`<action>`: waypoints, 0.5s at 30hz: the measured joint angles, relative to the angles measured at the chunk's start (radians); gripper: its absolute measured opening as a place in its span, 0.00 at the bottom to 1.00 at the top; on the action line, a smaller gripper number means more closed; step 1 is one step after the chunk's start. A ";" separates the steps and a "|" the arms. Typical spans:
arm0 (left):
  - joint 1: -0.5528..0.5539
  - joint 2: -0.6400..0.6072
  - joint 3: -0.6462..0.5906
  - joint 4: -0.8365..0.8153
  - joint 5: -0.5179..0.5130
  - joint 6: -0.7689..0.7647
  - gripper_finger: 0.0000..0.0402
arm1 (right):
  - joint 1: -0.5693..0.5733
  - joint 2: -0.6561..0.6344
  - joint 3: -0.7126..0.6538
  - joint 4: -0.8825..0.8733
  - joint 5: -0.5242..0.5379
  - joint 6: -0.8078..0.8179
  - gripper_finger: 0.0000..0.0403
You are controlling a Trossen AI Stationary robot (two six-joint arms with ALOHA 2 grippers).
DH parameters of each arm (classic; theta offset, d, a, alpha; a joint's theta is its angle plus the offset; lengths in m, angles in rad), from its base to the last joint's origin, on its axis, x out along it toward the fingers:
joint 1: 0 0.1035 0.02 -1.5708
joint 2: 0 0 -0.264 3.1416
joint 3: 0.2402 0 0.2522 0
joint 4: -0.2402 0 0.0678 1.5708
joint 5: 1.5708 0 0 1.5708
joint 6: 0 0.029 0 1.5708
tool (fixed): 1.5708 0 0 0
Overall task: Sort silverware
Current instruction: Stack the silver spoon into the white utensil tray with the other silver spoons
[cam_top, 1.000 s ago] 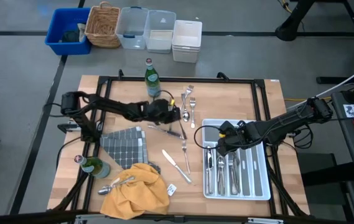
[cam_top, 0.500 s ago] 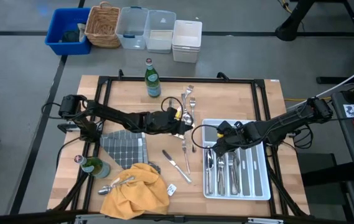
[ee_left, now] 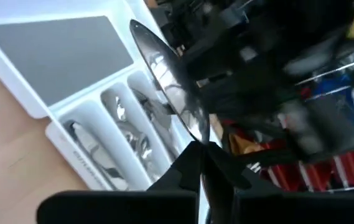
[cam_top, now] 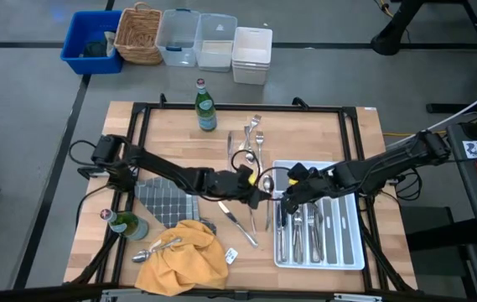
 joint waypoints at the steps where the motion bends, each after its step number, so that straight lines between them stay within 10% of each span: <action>1: -0.004 0.009 0.001 -0.002 -0.001 0.006 0.01 | 0.000 -0.006 0.008 0.001 -0.006 0.001 0.29; 15: -0.078 0.012 0.002 0.105 -0.105 0.279 0.01 | -0.001 -0.052 0.041 0.165 -0.020 0.082 0.29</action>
